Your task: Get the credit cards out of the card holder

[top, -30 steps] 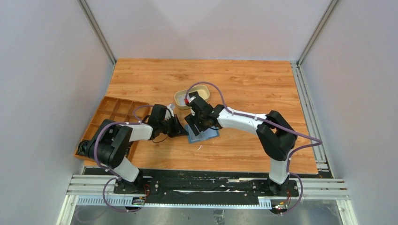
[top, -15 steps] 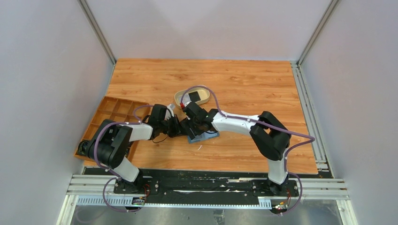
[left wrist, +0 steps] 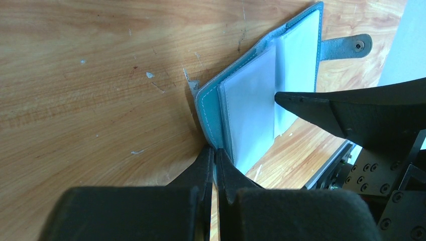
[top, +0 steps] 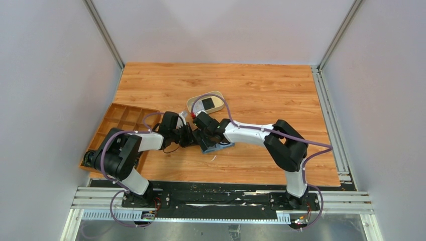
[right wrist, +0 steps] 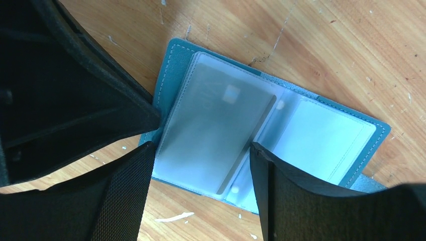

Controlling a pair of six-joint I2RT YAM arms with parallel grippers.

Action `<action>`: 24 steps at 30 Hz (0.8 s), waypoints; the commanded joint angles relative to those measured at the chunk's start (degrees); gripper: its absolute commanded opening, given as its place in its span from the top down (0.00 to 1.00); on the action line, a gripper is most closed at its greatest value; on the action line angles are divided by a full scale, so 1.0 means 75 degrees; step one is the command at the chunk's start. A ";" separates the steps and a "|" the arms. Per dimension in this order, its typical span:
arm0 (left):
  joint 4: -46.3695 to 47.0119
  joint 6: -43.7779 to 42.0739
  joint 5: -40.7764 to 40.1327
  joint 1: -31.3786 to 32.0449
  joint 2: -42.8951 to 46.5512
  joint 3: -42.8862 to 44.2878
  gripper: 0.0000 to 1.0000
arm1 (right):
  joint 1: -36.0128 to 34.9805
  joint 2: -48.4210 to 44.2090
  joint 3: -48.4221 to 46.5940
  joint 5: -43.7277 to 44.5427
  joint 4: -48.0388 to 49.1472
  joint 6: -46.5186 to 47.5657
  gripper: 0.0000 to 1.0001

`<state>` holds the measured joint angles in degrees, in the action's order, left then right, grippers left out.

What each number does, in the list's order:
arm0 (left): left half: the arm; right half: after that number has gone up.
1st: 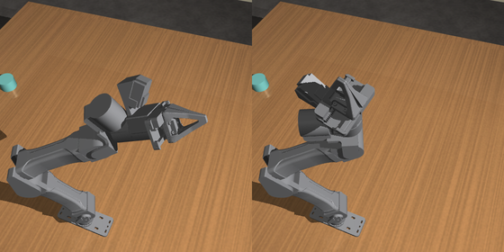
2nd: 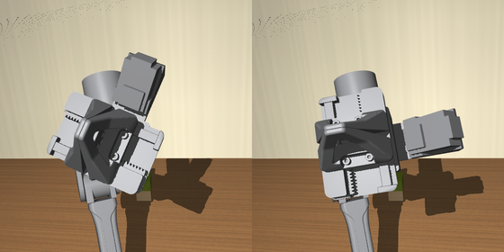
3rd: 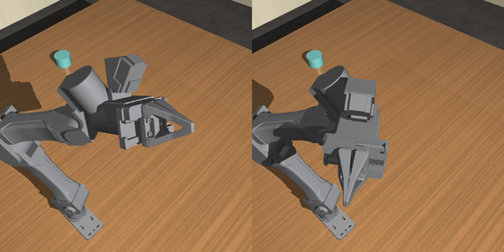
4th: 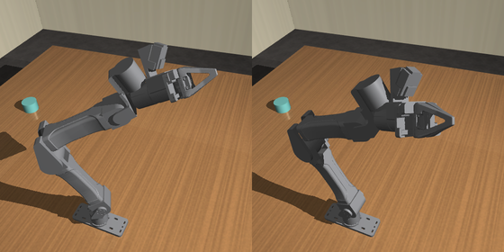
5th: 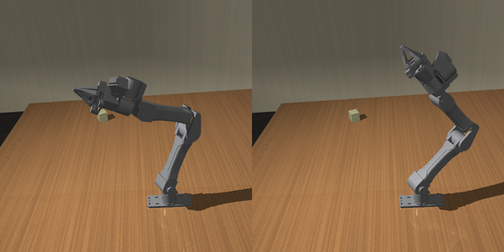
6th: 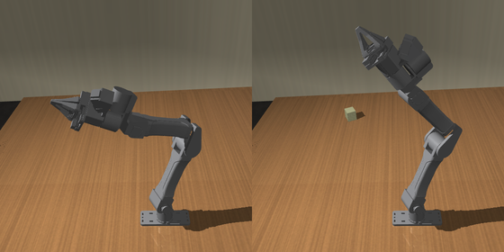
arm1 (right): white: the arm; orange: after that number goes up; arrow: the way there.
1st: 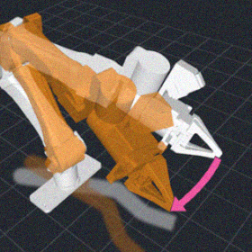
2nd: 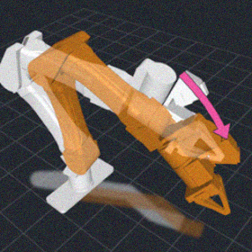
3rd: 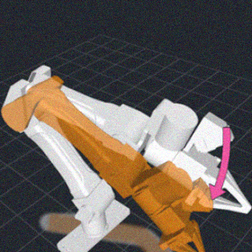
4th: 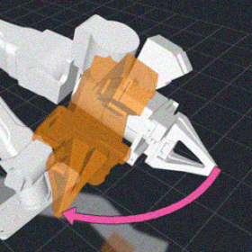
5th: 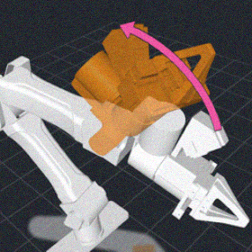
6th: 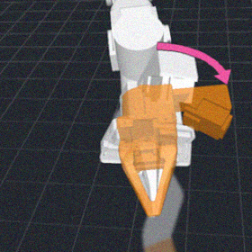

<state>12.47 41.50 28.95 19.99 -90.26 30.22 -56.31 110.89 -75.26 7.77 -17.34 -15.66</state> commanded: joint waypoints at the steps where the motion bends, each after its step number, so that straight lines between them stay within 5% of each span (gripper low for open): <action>1: -0.1225 -0.0465 -0.0978 -0.0028 -0.0312 -0.0306 1.00 | 0.0065 -0.0007 0.0121 0.0749 -0.0301 0.0052 0.28; 24: -0.1475 -0.0687 -0.0942 -0.0028 -0.0367 -0.0179 1.00 | 0.0548 -0.0305 0.0456 0.1091 -0.0182 0.0703 0.28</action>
<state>11.05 40.42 28.88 20.01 -90.28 30.83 -53.98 109.58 -73.52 9.23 -16.12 -13.74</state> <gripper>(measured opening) 0.022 0.727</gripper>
